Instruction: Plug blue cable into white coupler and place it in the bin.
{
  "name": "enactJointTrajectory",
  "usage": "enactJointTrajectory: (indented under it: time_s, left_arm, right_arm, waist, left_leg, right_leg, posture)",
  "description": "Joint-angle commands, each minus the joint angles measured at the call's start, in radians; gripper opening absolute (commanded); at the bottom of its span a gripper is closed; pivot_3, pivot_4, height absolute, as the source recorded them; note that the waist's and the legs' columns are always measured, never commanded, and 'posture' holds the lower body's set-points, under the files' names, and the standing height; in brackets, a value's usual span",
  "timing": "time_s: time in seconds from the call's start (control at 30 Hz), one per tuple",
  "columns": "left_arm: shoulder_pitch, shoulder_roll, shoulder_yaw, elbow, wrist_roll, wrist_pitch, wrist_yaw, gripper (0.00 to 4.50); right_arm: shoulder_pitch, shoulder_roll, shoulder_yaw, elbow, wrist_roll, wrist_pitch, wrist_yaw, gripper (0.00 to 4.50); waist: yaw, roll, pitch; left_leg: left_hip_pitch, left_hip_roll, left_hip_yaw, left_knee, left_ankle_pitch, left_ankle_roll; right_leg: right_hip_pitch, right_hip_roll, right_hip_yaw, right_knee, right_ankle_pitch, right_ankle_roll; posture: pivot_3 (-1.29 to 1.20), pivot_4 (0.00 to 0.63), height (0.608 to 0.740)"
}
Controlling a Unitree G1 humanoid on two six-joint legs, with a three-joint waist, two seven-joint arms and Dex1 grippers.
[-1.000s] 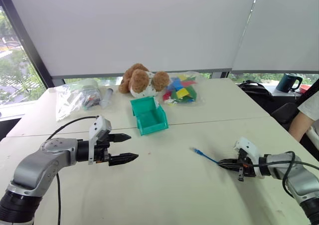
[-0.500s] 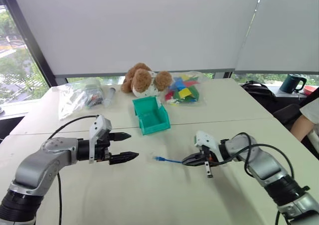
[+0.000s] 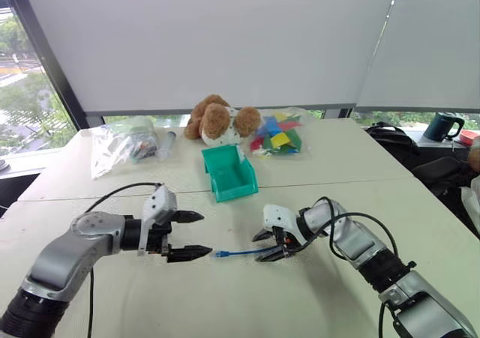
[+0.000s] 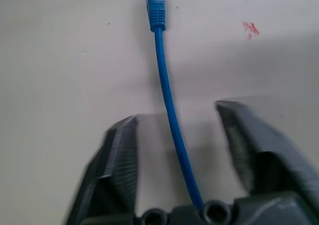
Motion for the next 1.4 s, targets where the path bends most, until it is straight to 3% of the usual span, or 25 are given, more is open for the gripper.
enactJointTrajectory:
  time_s: [0.03, 0.3, 0.57, 0.67, 0.9, 1.07, 1.23, 1.4]
  left_arm:
    - [-0.047, -0.031, -0.079, 0.099, 0.081, -0.111, -0.074, 4.50]
    - [-0.145, -0.158, -0.218, 0.415, 0.246, -0.322, -0.165, 4.50]
    - [-0.202, -0.231, -0.245, 0.640, 0.339, -0.481, -0.204, 4.50]
    - [-0.204, -0.231, -0.245, 0.675, 0.359, -0.526, -0.210, 3.63]
    - [-0.179, -0.202, -0.237, 0.676, 0.379, -0.575, -0.231, 0.07]
    - [-0.182, -0.216, -0.194, 0.606, 0.337, -0.546, -0.204, 0.02]
    - [-0.242, -0.288, -0.123, 0.516, 0.279, -0.485, -0.108, 0.02]
    - [-0.275, -0.335, -0.090, 0.463, 0.264, -0.458, -0.039, 0.02]
  right_arm:
    - [0.043, -0.050, -0.071, -0.169, 0.047, 0.075, 0.007, 3.95]
    - [0.197, -0.137, -0.200, -0.469, 0.123, 0.300, -0.073, 3.95]
    - [0.272, -0.155, -0.260, -0.609, 0.162, 0.429, -0.176, 3.95]
    - [0.294, -0.161, -0.275, -0.649, 0.179, 0.460, -0.205, 3.99]
    - [0.312, -0.172, -0.298, -0.692, 0.216, 0.496, -0.252, 3.99]
    - [0.344, -0.096, -0.400, -0.734, 0.371, 0.644, -0.313, 3.99]
    - [0.371, 0.092, -0.566, -0.769, 0.615, 0.988, -0.459, 3.99]
    - [0.329, 0.261, -0.691, -0.742, 0.727, 1.205, -0.620, 3.99]
  waist:
    - [0.006, 0.000, 0.000]
    - [0.003, 0.000, 0.000]
    - [0.003, 0.000, 0.000]
    - [0.003, 0.000, -0.001]
    - [-0.004, 0.000, -0.001]
    - [-0.002, 0.000, -0.001]
    - [0.005, 0.000, -0.001]
    - [0.000, 0.000, -0.001]
  left_leg:
    - [0.000, 0.000, 0.000, 0.000, 0.000, 0.000]
    - [-0.001, 0.000, 0.000, 0.001, 0.000, 0.000]
    - [-0.001, 0.000, 0.000, 0.001, 0.000, 0.001]
    - [-0.001, 0.000, 0.000, 0.002, 0.000, 0.001]
    - [0.000, 0.000, 0.000, 0.001, -0.002, 0.003]
    - [0.000, 0.001, 0.000, 0.001, -0.002, 0.003]
    - [-0.001, 0.001, -0.001, 0.002, -0.002, 0.003]
    - [-0.002, 0.000, -0.001, 0.002, -0.002, 0.003]
  right_leg:
    - [0.000, 0.000, 0.000, 0.000, 0.000, 0.000]
    - [0.000, 0.000, 0.000, 0.000, 0.000, 0.000]
    - [0.000, 0.001, 0.000, 0.000, 0.000, 0.000]
    - [0.000, 0.000, 0.000, 0.000, 0.000, 0.000]
    - [0.000, 0.001, 0.000, 0.000, 0.000, 0.000]
    - [0.000, 0.001, 0.000, 0.000, 0.000, 0.000]
    - [0.000, 0.001, 0.000, 0.000, 0.000, 0.001]
    - [0.000, 0.000, 0.000, 0.000, 0.001, 0.002]
  posture:
    - [0.00, 0.150, 0.740]
    - [0.00, 0.150, 0.740]
    - [0.00, 0.150, 0.740]
    - [0.00, 0.150, 0.740]
    - [0.00, 0.150, 0.740]
    - [0.00, 0.150, 0.740]
    - [0.00, 0.150, 0.740]
    - [0.00, 0.150, 0.740]
